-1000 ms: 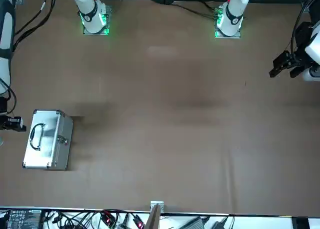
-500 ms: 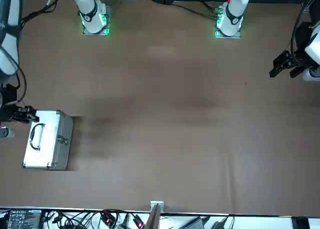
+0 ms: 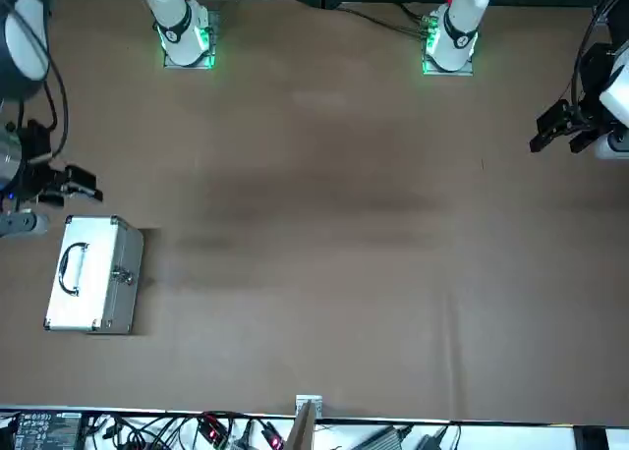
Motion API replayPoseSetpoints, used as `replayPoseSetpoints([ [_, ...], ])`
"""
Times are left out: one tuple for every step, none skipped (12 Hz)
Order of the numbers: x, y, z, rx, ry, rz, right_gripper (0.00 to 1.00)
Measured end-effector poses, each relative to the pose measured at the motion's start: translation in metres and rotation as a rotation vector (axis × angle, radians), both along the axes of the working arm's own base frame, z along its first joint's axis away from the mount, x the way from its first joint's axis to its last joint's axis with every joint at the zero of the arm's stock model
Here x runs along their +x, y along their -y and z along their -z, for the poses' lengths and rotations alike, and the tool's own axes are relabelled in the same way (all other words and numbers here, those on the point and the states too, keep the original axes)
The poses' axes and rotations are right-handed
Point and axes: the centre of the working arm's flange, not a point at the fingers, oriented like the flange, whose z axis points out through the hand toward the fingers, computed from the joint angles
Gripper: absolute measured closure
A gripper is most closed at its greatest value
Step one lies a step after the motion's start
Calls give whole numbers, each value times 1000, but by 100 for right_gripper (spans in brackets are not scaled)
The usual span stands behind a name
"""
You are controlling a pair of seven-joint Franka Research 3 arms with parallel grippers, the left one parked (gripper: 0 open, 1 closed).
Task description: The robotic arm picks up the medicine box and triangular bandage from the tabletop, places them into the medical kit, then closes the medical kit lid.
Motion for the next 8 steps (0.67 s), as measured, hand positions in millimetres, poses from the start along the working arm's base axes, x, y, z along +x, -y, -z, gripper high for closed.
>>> replayPoseSetpoints([
  [-9,-8,-10,3,-10,9,0],
  [-16,-13,-19,6,-14,15,0],
  [-24,-15,-27,9,-13,24,0],
  [-31,-16,-34,13,-10,33,0],
  [-39,-14,-39,17,-7,42,0],
  [-47,-12,-44,18,-7,43,0],
  [-56,-12,-48,14,-7,42,0],
  [-64,-11,-51,9,-8,39,0],
])
